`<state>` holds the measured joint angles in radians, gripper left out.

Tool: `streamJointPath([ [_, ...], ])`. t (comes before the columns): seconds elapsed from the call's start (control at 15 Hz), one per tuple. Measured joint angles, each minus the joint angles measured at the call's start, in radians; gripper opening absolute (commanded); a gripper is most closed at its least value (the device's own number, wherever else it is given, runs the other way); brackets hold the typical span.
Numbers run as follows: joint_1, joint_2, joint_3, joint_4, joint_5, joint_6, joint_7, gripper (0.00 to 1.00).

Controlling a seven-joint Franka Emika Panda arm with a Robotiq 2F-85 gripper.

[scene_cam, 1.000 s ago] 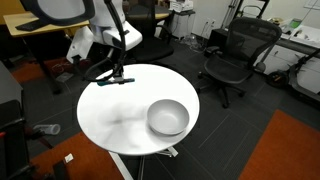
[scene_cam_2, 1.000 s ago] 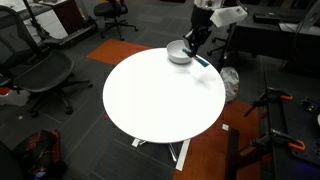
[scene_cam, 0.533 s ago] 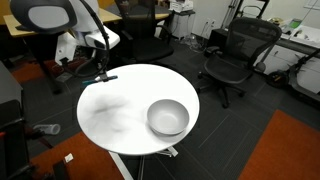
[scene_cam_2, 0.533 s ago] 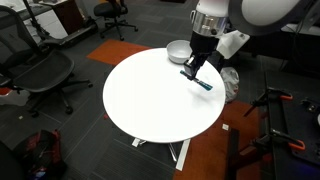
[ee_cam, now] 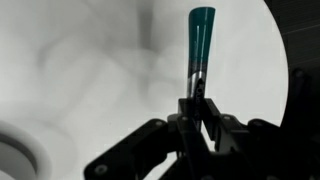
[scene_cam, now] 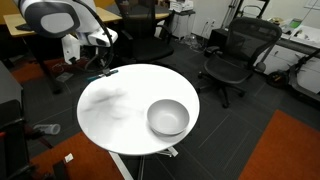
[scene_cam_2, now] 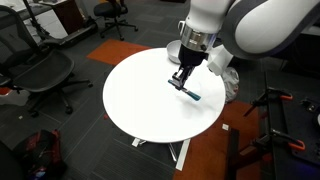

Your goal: Remove the marker from the bowl and put it on the table

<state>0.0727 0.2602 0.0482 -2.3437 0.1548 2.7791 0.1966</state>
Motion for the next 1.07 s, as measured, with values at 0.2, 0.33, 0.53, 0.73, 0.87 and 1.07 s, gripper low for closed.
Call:
streamJointPath([
  [0.2, 0.002, 0.076, 0.000, 0.067, -0.005, 0.000, -0.013, 0.05],
  [0.33, 0.003, 0.128, 0.000, 0.113, -0.012, 0.000, -0.016, 0.05],
  [0.53, 0.004, 0.192, 0.000, 0.179, -0.018, -0.001, -0.020, 0.05],
  [0.73, 0.005, 0.237, 0.000, 0.230, -0.025, -0.004, -0.032, 0.05],
  [0.87, 0.010, 0.257, 0.000, 0.250, -0.028, -0.005, -0.035, 0.05],
  [1.07, 0.022, 0.282, 0.001, 0.265, -0.030, -0.006, -0.035, 0.05],
])
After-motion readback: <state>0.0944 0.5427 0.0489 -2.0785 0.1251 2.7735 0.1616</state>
